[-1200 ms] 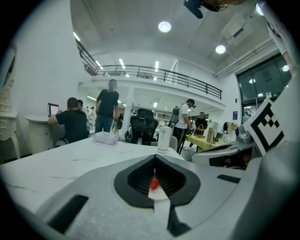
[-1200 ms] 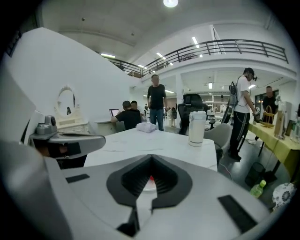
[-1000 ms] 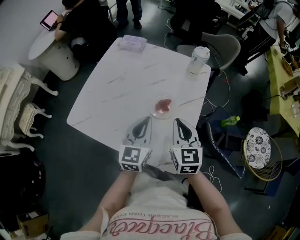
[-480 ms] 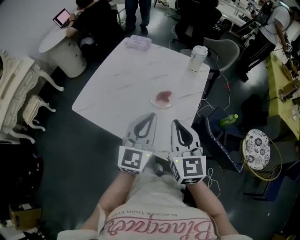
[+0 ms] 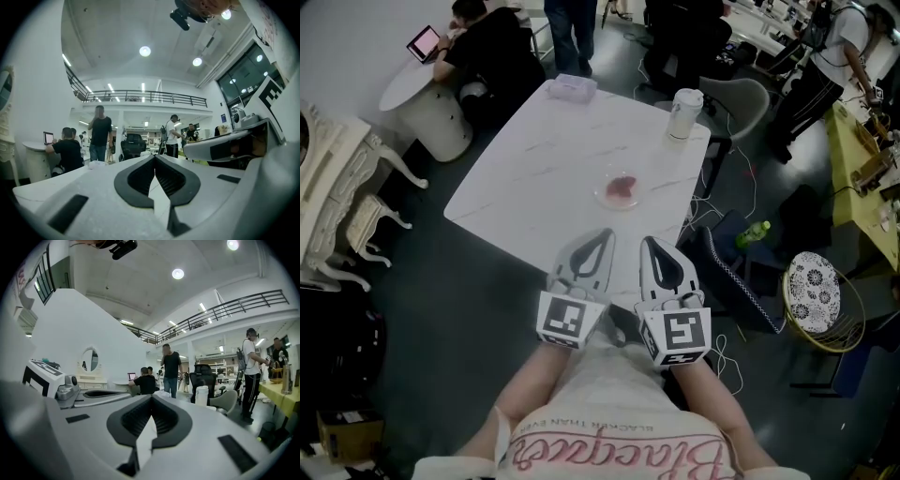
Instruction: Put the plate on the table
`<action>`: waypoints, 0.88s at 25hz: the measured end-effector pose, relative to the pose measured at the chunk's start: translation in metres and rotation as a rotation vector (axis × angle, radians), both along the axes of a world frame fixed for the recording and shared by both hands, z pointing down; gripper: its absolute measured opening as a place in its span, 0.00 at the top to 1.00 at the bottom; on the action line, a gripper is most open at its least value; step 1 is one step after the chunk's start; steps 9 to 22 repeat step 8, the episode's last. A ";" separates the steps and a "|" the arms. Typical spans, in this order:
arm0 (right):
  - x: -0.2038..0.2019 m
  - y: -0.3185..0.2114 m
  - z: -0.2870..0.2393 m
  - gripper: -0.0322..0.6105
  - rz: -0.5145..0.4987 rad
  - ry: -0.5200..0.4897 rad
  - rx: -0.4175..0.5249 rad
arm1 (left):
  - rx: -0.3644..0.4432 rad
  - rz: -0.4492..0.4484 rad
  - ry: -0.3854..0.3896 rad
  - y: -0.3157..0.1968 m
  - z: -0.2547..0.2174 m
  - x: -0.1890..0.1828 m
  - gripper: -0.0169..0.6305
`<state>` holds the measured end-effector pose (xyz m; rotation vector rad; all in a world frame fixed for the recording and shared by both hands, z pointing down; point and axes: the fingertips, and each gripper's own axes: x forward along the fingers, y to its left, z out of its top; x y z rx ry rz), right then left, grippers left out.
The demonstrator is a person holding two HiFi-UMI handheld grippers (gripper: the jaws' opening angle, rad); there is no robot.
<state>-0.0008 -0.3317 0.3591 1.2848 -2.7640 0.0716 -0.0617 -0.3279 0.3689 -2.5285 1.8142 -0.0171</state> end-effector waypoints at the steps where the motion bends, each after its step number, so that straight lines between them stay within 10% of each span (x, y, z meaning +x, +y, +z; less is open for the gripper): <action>1: 0.000 0.000 0.000 0.95 -0.001 0.001 0.002 | 0.001 0.002 0.000 0.001 -0.001 0.001 0.97; 22: 0.003 0.012 -0.002 0.95 -0.014 0.007 0.006 | 0.041 0.023 -0.028 0.012 -0.011 0.015 0.97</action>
